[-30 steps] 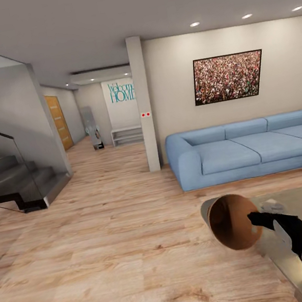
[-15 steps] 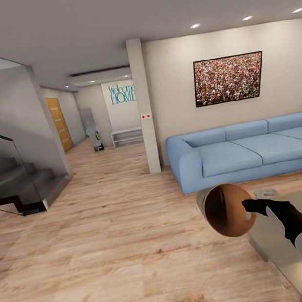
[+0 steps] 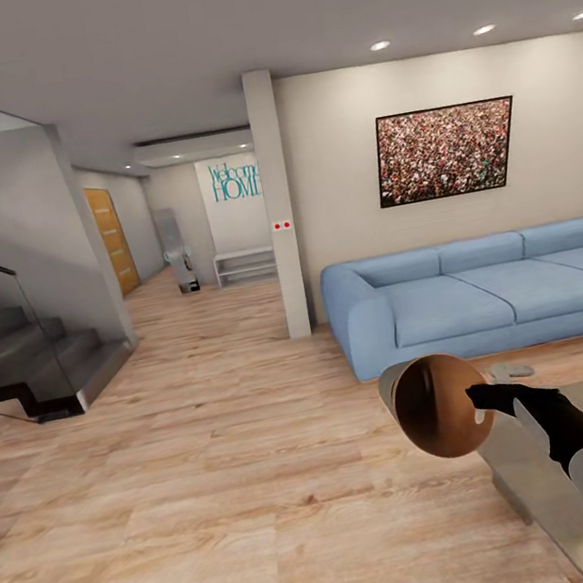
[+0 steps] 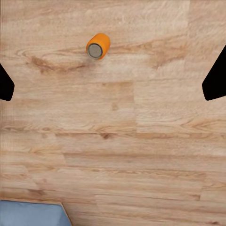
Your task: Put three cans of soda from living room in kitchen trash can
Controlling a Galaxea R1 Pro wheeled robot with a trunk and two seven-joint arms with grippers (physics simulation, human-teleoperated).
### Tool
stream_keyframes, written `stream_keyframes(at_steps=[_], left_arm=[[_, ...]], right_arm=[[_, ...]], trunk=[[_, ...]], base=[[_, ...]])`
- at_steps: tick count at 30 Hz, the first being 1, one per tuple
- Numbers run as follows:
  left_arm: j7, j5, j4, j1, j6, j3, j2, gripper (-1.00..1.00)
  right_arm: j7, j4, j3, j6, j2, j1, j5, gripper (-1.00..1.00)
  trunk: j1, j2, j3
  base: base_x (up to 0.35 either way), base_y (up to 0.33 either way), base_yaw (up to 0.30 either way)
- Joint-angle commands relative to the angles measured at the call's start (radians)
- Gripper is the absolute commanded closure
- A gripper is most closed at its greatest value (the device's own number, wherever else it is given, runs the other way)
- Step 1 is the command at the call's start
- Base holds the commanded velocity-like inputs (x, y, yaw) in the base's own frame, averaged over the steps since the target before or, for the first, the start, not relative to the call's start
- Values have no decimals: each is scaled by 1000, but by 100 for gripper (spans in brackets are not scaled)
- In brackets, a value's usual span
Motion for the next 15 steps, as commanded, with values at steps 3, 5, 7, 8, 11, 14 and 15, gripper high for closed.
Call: stream_keyframes(at_steps=[3,5,7,8,11,14,15], left_arm=[[-1,-3,3,-5,4,-1,-1,-100],[-2,-4,15,-25,10,-2,-1,-100],[-2,-5,27,-56,42,-3,-1,-100],[-2,-5,30,-69,61,-3,-1,-100],[-2,-5,41,-144,164,-17,-2,-100],[-2,-6,91,-234,215,-27,-3,-100],[-2,-6,114,-261,225,-30,-3,-100]], right_arm=[[0,-2,-2,1,0,-1,-6,100],[0,-2,-1,1,0,-1,-6,100],[0,-2,-1,1,0,-1,-6,100],[0,-2,-1,1,0,-1,-6,100],[0,-2,0,1,0,-1,-6,100],[0,-2,1,2,1,-1,-5,100],[0,-2,1,4,1,-1,-5,100]], trunk=[[0,0,0],[0,0,0],[0,0,0],[0,0,0],[0,0,0],[0,0,0],[0,0,0]], base=[[67,0,0],[60,0,0],[31,0,0],[22,0,0],[10,0,0],[4,0,0],[2,0,0]])
